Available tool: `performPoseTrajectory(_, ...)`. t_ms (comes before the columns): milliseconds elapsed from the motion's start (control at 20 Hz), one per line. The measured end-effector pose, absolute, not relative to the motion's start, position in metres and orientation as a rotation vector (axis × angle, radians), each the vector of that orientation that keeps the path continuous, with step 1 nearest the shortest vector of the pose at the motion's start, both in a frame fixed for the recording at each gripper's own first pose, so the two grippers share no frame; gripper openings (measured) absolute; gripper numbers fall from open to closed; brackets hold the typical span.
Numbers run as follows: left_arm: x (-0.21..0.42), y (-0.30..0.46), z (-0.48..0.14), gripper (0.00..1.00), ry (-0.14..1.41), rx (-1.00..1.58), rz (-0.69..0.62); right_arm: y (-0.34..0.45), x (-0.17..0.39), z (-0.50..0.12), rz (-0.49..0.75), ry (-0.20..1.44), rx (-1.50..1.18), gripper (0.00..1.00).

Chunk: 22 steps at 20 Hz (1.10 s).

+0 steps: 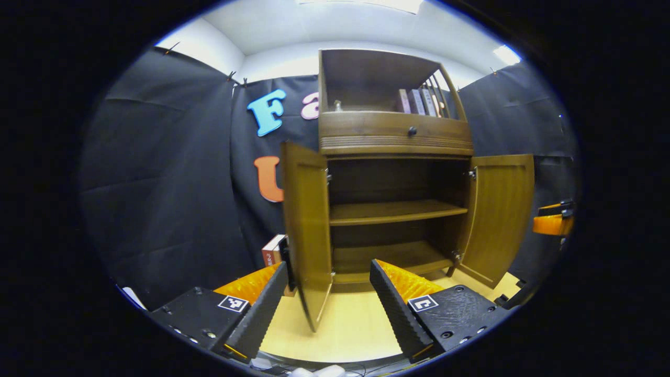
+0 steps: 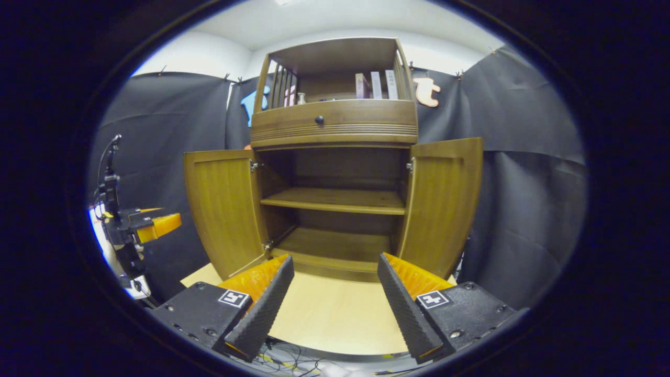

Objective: Open the right door of the double-door shoe cabinet with the right hand, and open the left door with the left hand.

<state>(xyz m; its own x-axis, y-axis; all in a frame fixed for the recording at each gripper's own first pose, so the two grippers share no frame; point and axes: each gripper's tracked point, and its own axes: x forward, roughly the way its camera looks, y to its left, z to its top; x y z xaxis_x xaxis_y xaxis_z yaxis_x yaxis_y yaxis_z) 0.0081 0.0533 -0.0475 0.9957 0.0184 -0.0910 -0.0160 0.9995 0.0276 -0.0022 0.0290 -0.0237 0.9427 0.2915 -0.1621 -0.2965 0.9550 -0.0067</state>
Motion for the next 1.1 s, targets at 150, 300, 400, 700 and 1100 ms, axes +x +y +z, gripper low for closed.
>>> performPoseTrajectory(150, 0.0, 0.003, -0.025, 0.95, 0.068, 0.023, 0.005, -0.003, -0.001, -0.016, 0.263, 0.144, -0.009, 1.0)
performPoseTrajectory(300, -0.011, -0.037, -0.026, 0.96, 0.096, 0.01, 0.009, -0.026, -0.004, -0.013, 0.237, 0.13, 0.007, 1.0)
performPoseTrajectory(400, -0.016, -0.052, -0.028, 0.96, 0.108, 0.016, 0.029, -0.039, -0.009, -0.016, 0.227, 0.128, 0.009, 1.0)
performPoseTrajectory(700, -0.032, -0.085, -0.039, 0.96, 0.136, -0.041, 0.019, -0.053, -0.015, -0.022, 0.211, 0.139, 0.018, 1.0)
performPoseTrajectory(1100, -0.033, -0.083, -0.032, 1.0, 0.121, -0.015, 0.016, -0.046, -0.018, -0.016, 0.209, 0.119, 0.033, 1.0)
